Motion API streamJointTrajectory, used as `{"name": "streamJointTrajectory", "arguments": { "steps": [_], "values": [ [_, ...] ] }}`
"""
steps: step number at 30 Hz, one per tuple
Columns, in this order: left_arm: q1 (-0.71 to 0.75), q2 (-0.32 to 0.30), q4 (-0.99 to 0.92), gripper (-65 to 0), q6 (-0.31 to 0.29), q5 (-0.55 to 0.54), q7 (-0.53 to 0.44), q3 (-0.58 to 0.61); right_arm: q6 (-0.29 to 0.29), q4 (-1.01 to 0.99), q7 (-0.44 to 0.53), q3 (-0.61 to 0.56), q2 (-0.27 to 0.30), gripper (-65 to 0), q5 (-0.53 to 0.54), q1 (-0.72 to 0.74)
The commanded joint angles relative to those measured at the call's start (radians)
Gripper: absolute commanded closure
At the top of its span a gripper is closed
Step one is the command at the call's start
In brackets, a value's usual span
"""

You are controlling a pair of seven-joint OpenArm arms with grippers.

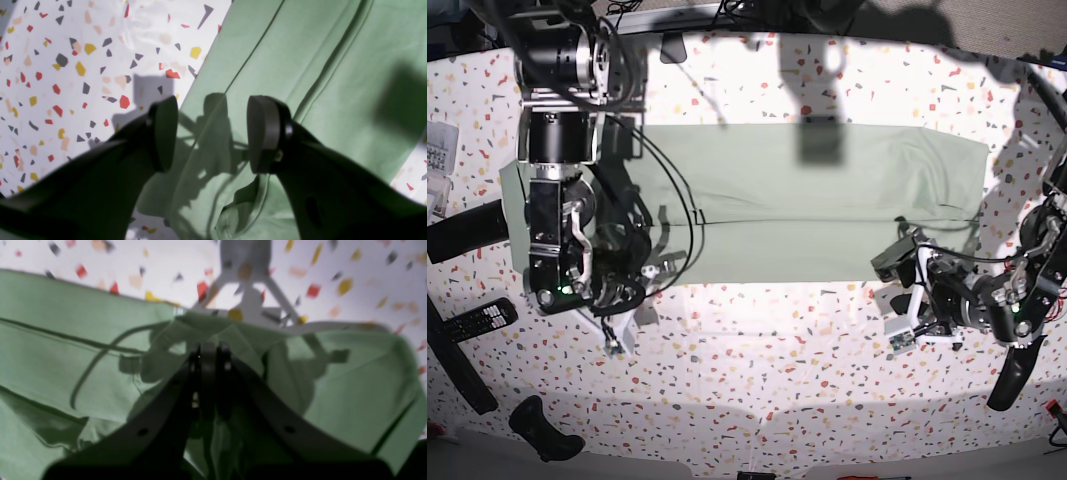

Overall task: Fold the T-shirt properly
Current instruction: 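Lower the right gripper and pinch the shirt end near it, then drag the held shirt end with the right gripper toward its arm base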

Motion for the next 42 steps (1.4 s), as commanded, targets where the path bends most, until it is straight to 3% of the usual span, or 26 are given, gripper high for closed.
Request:
{"name": "streamJointTrajectory", "arguments": {
  "steps": [1, 4, 7, 9, 22, 28, 35, 42],
  "values": [
    [-0.032, -0.011, 0.013, -30.7, 0.002, -0.009, -0.016, -0.012, 0.0, 0.033, 0.011, 0.002, 0.006, 0.0, 0.006, 0.031],
    [-0.032, -0.011, 0.013, -30.7, 0.002, -0.009, -0.016, -0.012, 0.0, 0.05, 0.01, 0.002, 0.006, -2.3, 0.006, 0.031],
    [-0.032, -0.011, 0.013, -30.7, 0.002, -0.009, -0.016, -0.012, 0.0, 0.05, 0.01, 0.002, 0.006, -19.4, -0.001, 0.031],
    [-0.032, -0.011, 0.013, -30.7, 0.002, -0.009, -0.016, -0.012, 0.0, 0.05, 0.01, 0.002, 0.006, -22.8, -0.019, 0.031],
    [-0.032, -0.011, 0.013, -30.7, 0.002, -0.009, -0.016, -0.012, 0.0, 0.05, 0.005, 0.002, 0.006, -22.7, -0.029, 0.031],
    [-0.032, -0.011, 0.013, -30.7, 0.002, -0.009, -0.016, -0.012, -0.019, 0.05, 0.005, 0.002, 0.006, -22.7, -0.149, 0.027],
    [-0.032, -0.011, 0.013, -30.7, 0.002, -0.009, -0.016, -0.012, -0.019, 0.05, 0.005, 0.002, 0.006, -21.9, -0.097, 0.019],
    [-0.032, -0.011, 0.013, -30.7, 0.002, -0.009, -0.016, -0.012, -0.019, 0.05, 0.005, 0.002, 0.006, -2.9, -0.098, 0.019]
  ]
}}
